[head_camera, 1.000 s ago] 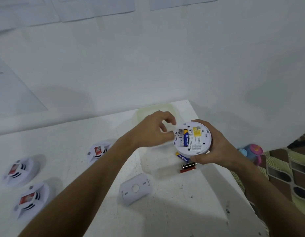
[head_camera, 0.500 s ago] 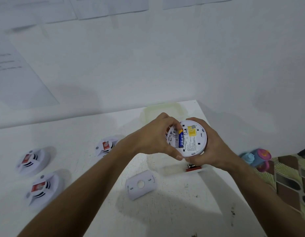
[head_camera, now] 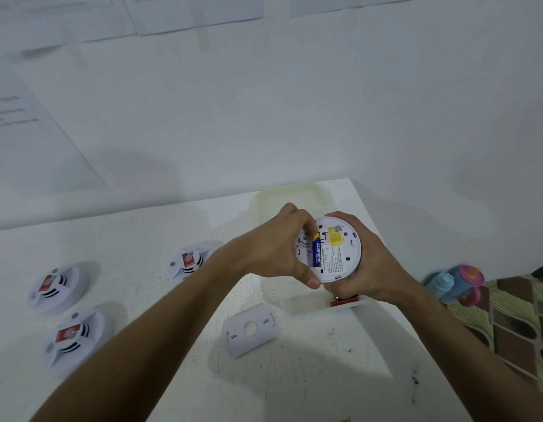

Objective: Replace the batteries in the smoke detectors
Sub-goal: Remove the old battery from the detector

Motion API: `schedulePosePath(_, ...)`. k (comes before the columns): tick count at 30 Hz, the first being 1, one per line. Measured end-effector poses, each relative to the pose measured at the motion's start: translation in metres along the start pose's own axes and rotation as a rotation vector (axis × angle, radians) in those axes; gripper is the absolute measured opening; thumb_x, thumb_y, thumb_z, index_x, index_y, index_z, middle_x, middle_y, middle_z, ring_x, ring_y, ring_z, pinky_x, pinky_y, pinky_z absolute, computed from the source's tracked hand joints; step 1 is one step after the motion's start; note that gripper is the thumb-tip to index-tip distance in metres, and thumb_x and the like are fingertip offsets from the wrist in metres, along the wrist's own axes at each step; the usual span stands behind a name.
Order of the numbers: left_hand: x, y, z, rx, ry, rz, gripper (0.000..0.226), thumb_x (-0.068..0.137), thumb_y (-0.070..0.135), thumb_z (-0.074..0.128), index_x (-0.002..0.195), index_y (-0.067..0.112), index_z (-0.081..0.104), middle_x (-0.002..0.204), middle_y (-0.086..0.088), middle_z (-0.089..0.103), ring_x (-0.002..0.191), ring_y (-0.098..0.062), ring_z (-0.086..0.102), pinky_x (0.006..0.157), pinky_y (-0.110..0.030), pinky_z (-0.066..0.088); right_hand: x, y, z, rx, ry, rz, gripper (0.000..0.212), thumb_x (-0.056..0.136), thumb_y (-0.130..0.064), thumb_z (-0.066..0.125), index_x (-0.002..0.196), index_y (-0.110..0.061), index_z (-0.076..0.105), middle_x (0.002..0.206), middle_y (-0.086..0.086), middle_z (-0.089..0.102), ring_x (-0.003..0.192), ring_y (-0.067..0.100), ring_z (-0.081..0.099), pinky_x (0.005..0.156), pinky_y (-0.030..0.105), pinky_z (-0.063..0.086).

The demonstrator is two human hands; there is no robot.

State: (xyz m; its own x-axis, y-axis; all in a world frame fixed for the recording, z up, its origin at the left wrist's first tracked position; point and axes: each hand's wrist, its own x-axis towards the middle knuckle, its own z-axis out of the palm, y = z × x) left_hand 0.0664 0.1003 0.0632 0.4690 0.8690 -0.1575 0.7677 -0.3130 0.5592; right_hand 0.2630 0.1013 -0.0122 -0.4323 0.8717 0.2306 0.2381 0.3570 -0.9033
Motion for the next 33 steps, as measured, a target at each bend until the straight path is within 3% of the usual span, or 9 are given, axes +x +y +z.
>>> schedulePosePath(8, 0.004, -0.003, 0.006, 0.009, 0.022, 0.023, 0.066, 0.064, 0.039, 0.088, 0.101, 0.027, 0.036, 0.11, 0.006, 0.039, 0.093, -0.011, 0.047, 0.068, -0.016, 0.045, 0.001, 0.0, -0.005, 0.016, 0.01, -0.016, 0.083, 0.051, -0.035, 0.081, 0.126, -0.027, 0.046, 0.12, -0.005, 0.061, 0.111, 0.013, 0.059, 0.092, 0.016, 0.049)
schedulePosePath(11, 0.005, -0.003, 0.004, -0.108, 0.042, 0.001, 0.056, 0.069, 0.044, 0.082, 0.1, 0.028, 0.04, 0.113, 0.005, 0.043, 0.101, -0.011, 0.053, 0.077, -0.026, 0.054, 0.003, -0.001, -0.008, 0.016, 0.013, -0.014, 0.085, 0.05, -0.033, 0.082, 0.127, -0.024, 0.048, 0.117, -0.005, 0.062, 0.109, 0.016, 0.06, 0.091, 0.022, 0.052)
schedulePosePath(13, 0.006, -0.001, 0.004, -0.167, 0.135, 0.01, 0.036, 0.08, 0.047, 0.072, 0.096, 0.028, 0.046, 0.113, 0.006, 0.044, 0.105, -0.011, 0.052, 0.083, -0.028, 0.053, 0.002, 0.001, -0.009, 0.031, 0.014, -0.008, 0.083, 0.051, -0.029, 0.083, 0.127, -0.023, 0.049, 0.113, -0.007, 0.062, 0.107, 0.019, 0.061, 0.089, 0.026, 0.054)
schedulePosePath(16, 0.009, 0.003, 0.007, -0.077, 0.26, 0.051, 0.017, 0.091, 0.036, 0.063, 0.091, 0.024, 0.051, 0.1, 0.009, 0.051, 0.095, -0.01, 0.051, 0.07, -0.016, 0.041, -0.001, 0.003, -0.008, 0.032, 0.043, 0.001, 0.082, 0.051, -0.029, 0.083, 0.125, -0.028, 0.048, 0.112, -0.014, 0.062, 0.108, 0.016, 0.061, 0.088, 0.021, 0.053)
schedulePosePath(20, 0.018, 0.006, 0.009, -0.369, 0.406, 0.01, 0.017, 0.084, 0.023, 0.073, 0.084, 0.022, 0.056, 0.08, 0.006, 0.066, 0.075, -0.01, 0.062, 0.064, -0.021, 0.049, -0.005, 0.003, -0.018, 0.04, 0.1, 0.013, 0.083, 0.05, -0.01, 0.086, 0.123, -0.028, 0.05, 0.109, -0.014, 0.063, 0.102, 0.007, 0.062, 0.081, 0.014, 0.051)
schedulePosePath(23, 0.039, -0.006, 0.008, -0.429, 0.594, -0.135, 0.02, 0.081, 0.029, 0.077, 0.087, 0.021, 0.06, 0.079, 0.008, 0.066, 0.069, -0.003, 0.061, 0.061, -0.009, 0.047, -0.016, 0.005, -0.036, 0.056, 0.152, 0.038, 0.086, 0.047, -0.019, 0.087, 0.123, -0.029, 0.05, 0.111, -0.022, 0.063, 0.106, 0.002, 0.061, 0.081, 0.011, 0.049)
schedulePosePath(25, 0.057, -0.018, 0.013, -0.297, 0.559, -0.225, 0.021, 0.081, 0.031, 0.077, 0.087, 0.02, 0.061, 0.081, 0.007, 0.065, 0.068, 0.0, 0.058, 0.054, -0.004, 0.04, -0.025, 0.009, -0.047, 0.079, 0.194, 0.058, 0.088, 0.046, -0.026, 0.086, 0.126, -0.026, 0.051, 0.115, -0.02, 0.063, 0.11, 0.003, 0.061, 0.084, 0.014, 0.05)
schedulePosePath(28, 0.081, -0.032, 0.029, -0.188, 0.442, -0.311, 0.019, 0.084, 0.031, 0.074, 0.089, 0.015, 0.064, 0.088, -0.003, 0.069, 0.06, -0.001, 0.055, 0.049, -0.011, 0.038, -0.036, 0.013, -0.058, 0.08, 0.209, 0.075, 0.09, 0.047, -0.029, 0.085, 0.129, -0.023, 0.05, 0.121, -0.013, 0.064, 0.115, 0.011, 0.06, 0.091, 0.024, 0.051)
schedulePosePath(33, 0.103, -0.034, 0.05, -0.132, 0.369, -0.345, 0.024, 0.082, 0.033, 0.075, 0.089, 0.011, 0.069, 0.087, -0.004, 0.066, 0.072, -0.015, 0.059, 0.057, -0.022, 0.04, -0.047, 0.01, -0.062, 0.07, 0.191, 0.086, 0.086, 0.049, -0.026, 0.086, 0.127, -0.027, 0.049, 0.117, -0.022, 0.063, 0.112, 0.002, 0.059, 0.086, 0.012, 0.048)
